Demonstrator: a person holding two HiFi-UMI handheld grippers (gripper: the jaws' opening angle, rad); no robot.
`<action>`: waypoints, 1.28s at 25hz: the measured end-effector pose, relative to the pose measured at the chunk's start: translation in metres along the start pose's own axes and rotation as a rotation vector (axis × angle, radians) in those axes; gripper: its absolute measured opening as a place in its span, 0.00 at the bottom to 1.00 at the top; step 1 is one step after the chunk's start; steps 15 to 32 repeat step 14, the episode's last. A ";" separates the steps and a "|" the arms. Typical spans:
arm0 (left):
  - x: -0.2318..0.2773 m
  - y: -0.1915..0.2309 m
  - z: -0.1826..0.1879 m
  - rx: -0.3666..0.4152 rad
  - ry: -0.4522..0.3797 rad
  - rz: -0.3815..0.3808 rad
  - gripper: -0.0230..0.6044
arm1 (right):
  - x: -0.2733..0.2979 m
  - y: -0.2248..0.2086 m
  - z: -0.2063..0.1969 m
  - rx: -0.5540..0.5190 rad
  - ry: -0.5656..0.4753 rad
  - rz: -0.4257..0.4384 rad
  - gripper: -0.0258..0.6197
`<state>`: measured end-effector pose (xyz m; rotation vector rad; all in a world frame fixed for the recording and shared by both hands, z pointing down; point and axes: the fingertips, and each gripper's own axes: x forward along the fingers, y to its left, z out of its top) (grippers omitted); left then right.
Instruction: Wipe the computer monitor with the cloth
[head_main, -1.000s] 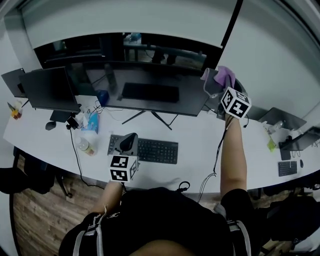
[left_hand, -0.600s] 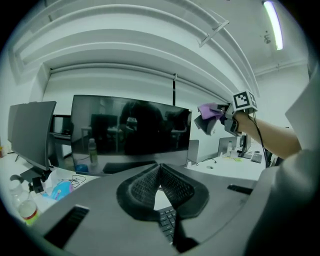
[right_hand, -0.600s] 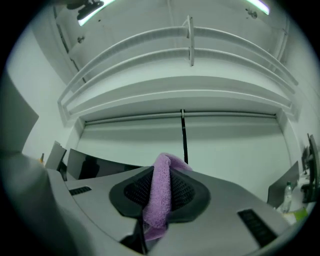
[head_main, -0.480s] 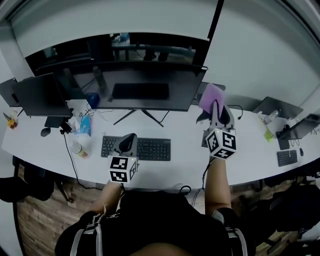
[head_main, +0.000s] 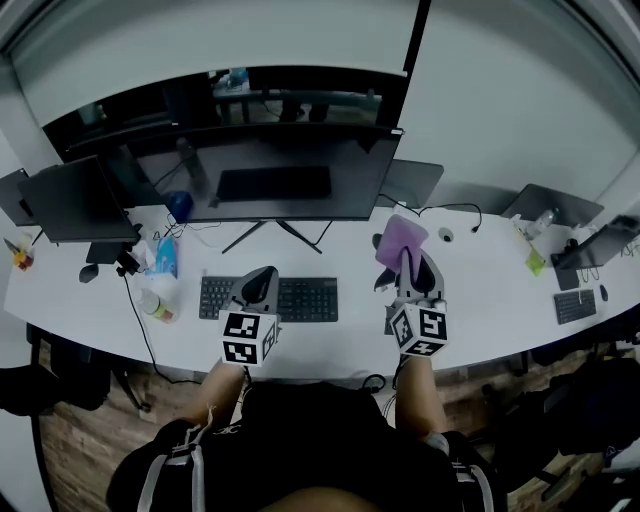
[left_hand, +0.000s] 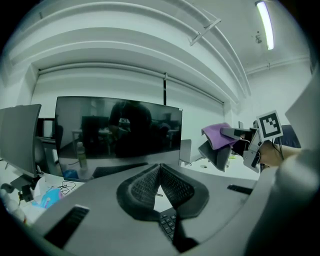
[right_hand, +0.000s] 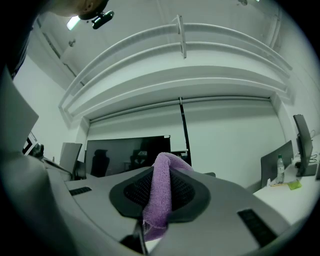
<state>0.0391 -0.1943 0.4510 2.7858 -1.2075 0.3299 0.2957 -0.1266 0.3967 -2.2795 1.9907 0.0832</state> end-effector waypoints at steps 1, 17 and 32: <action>0.001 0.000 0.001 -0.004 -0.006 0.003 0.06 | -0.002 0.000 -0.004 -0.001 0.006 0.002 0.16; 0.012 -0.004 0.000 -0.039 -0.021 0.006 0.06 | -0.010 0.003 -0.031 0.032 0.054 0.052 0.16; 0.012 -0.004 0.000 -0.039 -0.021 0.006 0.06 | -0.010 0.003 -0.031 0.032 0.054 0.052 0.16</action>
